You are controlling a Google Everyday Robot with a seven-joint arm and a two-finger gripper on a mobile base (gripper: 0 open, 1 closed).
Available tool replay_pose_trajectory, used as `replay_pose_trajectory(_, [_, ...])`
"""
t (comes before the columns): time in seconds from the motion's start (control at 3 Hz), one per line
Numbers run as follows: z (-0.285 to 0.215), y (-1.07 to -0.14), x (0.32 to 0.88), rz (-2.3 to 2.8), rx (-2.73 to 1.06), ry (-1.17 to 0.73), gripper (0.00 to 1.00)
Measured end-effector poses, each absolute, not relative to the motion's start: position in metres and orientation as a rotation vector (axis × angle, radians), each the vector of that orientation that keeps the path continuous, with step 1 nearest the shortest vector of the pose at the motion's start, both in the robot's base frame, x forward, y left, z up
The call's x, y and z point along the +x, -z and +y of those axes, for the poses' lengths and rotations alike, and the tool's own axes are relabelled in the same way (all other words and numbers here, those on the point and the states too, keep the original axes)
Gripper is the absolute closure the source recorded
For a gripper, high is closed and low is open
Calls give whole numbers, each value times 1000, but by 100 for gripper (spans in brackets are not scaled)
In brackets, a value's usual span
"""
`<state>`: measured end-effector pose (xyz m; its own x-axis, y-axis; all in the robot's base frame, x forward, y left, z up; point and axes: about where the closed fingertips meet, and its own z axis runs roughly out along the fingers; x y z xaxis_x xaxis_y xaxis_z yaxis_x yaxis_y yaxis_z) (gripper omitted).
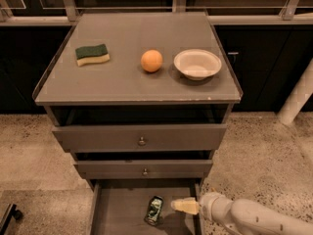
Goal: Pick green can from bottom drawer and place on counter
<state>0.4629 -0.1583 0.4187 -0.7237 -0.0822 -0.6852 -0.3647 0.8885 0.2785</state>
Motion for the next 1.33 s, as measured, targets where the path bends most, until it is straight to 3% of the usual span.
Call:
replay_pose_trajectory(0.67, [-159, -381, 481, 2313, -309, -389, 0])
replay_pose_trajectory(1.33, [-133, -382, 473, 2269, -382, -434, 0])
